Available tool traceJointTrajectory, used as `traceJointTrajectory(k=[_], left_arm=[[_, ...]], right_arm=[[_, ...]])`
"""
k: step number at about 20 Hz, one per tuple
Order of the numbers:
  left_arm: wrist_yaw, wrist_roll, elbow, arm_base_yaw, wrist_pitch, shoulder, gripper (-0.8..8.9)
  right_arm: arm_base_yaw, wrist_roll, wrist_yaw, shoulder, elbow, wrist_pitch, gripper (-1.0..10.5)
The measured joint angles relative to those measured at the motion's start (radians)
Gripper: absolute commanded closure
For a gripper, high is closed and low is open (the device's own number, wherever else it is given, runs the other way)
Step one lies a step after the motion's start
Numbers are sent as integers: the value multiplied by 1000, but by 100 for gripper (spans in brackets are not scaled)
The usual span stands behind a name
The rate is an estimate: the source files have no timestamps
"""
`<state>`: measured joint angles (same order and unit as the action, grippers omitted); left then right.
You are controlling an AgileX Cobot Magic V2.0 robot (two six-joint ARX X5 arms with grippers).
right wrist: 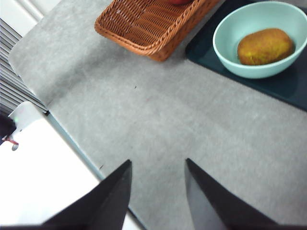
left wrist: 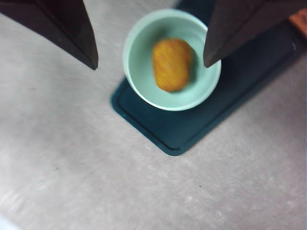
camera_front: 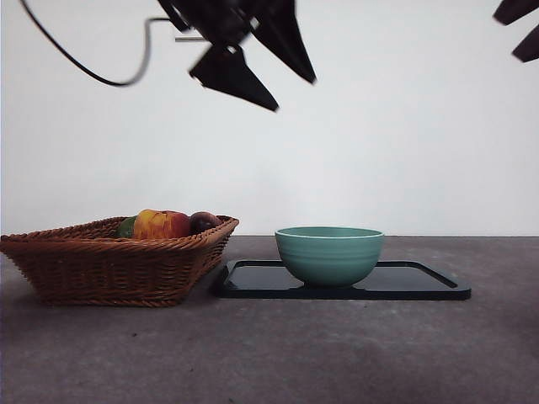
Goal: Pick up the wifruite, put it on the bowl, pick up the plate, put it on desk
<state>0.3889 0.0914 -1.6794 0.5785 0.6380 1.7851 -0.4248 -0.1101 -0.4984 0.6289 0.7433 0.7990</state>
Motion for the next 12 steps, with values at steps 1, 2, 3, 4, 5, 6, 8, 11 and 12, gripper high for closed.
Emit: traceJointTrajectory(k=[1,2,3,4,5,6,8,11,12], left_arm=[[-13,16,-23,9,-1,31,470],[-29,34,-45,20,-1,66,470],[-41,49,-62,29,-4,94,470],[-52,63,-71,39,-18,124,470],[-55,77,-72,47,-29,147,470],[-58,89,-72,55,-34,168,470],[-86,111,-72,72,-44,209,470],[-139,155,-72,92,-51,264,470],[-157,168,-72,98,-52,282,470]], right_arm=[[0,-3,0,-16,0,17,771],[0,-4,0,-30,0,31,771],[0,-7,0,-46,0,47,771],[0,-11,0,-63,0,63,771],[0,-18,1,-81,0,76,771],[0,-23,1,-97,0,87,771],[0,-29,1,-126,0,106,771],[0,-45,1,-153,0,114,771],[0,-50,1,-161,0,123,771]])
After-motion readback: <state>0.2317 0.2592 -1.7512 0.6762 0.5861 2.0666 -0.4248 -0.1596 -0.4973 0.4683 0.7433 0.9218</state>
